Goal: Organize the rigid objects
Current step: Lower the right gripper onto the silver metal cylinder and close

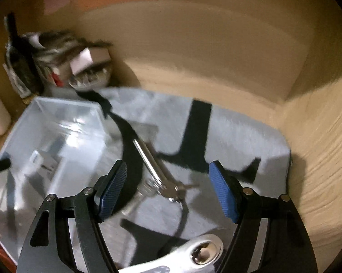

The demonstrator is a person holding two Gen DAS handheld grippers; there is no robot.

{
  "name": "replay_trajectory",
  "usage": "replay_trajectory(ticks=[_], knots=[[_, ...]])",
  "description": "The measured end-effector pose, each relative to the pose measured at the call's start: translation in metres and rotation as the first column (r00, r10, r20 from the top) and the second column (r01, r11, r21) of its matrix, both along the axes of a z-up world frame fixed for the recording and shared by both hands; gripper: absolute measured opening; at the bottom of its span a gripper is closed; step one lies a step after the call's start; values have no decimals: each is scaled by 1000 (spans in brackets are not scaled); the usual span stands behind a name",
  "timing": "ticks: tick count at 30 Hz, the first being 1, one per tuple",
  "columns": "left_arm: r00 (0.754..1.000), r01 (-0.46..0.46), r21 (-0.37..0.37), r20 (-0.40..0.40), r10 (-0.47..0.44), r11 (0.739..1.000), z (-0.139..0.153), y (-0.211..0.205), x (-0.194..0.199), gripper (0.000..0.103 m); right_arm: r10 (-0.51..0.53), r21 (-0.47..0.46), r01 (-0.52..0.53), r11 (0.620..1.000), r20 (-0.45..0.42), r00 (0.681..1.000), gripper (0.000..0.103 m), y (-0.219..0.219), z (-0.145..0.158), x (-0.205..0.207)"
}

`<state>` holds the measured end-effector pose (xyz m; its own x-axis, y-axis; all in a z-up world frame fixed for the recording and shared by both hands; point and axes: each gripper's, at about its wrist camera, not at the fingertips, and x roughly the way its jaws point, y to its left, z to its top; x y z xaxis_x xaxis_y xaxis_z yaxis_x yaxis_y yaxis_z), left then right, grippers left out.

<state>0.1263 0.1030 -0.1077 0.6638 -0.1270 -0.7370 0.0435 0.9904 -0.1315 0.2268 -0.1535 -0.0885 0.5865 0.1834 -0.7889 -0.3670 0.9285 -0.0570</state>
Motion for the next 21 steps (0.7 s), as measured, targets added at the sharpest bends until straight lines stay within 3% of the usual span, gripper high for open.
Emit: replay_trajectory(ticks=[6, 9, 12, 14, 15, 19, 21], knots=[[1000, -6, 9, -12, 6, 1000, -2, -2, 1, 13, 16, -7, -16, 1000, -45, 999, 69, 1, -16, 13], [1000, -7, 12, -12, 7, 1000, -2, -3, 2, 13, 48, -16, -50, 999, -82, 995, 59, 13, -26, 23], [1000, -8, 9, -12, 8, 1000, -2, -2, 2, 13, 68, -11, -71, 997, -176, 982, 47, 21, -43, 38], [1000, -9, 11, -12, 9, 1000, -2, -2, 2, 13, 73, -22, -79, 997, -223, 972, 33, 26, -55, 47], [1000, -9, 12, -11, 9, 1000, -2, -2, 2, 13, 75, -23, -83, 996, -237, 969, 32, 27, -59, 49], [1000, -10, 11, -11, 10, 1000, -2, -2, 2, 13, 86, -4, -89, 996, -195, 977, 15, 24, -52, 45], [1000, -11, 7, -13, 11, 1000, -2, -2, 2, 13, 88, -5, -90, 996, -152, 984, 14, 20, -45, 38]])
